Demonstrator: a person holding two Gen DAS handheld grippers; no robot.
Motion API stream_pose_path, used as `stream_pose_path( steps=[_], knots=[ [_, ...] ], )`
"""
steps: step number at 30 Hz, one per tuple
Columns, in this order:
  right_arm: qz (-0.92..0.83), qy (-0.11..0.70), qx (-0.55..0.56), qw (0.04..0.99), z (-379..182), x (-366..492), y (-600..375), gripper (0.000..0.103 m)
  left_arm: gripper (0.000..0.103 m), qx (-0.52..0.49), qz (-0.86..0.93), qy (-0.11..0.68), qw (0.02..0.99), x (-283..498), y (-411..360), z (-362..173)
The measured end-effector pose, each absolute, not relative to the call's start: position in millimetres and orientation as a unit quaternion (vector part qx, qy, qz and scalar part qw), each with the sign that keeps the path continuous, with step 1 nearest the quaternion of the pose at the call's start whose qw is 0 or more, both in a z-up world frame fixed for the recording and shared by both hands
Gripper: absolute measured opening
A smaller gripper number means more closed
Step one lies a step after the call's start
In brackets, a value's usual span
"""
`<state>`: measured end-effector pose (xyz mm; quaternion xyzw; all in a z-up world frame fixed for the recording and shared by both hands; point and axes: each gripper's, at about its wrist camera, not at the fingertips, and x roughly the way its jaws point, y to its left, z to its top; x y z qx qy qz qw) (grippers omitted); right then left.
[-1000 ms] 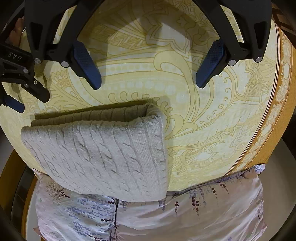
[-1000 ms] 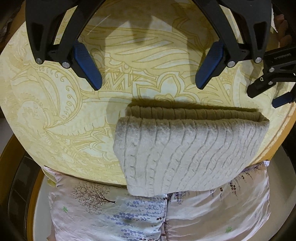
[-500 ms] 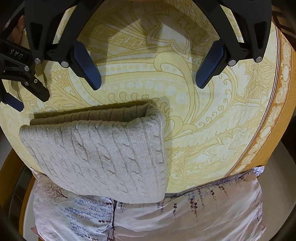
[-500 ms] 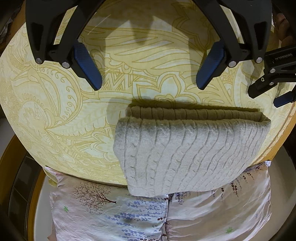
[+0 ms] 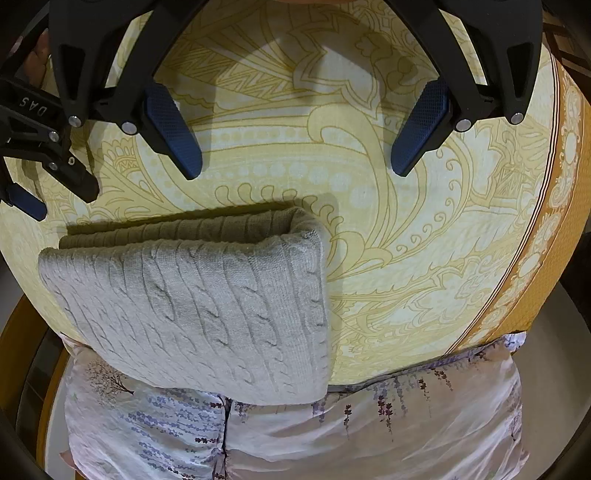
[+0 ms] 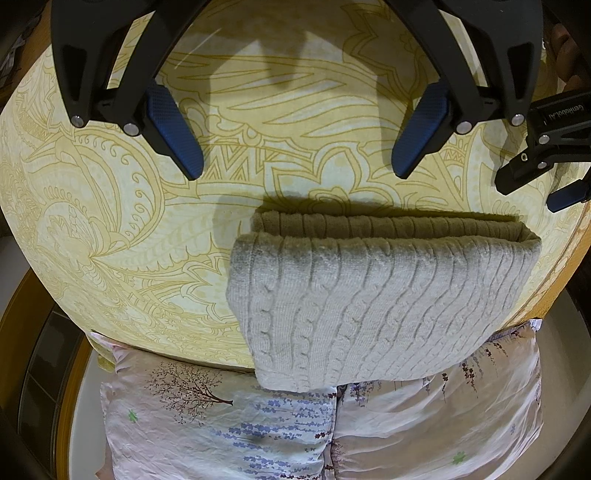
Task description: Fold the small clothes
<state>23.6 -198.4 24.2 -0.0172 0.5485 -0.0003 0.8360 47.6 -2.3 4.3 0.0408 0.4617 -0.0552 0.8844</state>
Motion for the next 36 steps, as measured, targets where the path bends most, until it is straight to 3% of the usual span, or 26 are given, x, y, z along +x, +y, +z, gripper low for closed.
stream_pose_path(
  steps=[36],
  knots=[
    [0.0, 0.548, -0.017, 0.836, 23.9, 23.5, -198.7, 0.101, 0.102, 0.041, -0.055, 0.468, 0.881, 50.2, -1.4, 4.0]
  ],
)
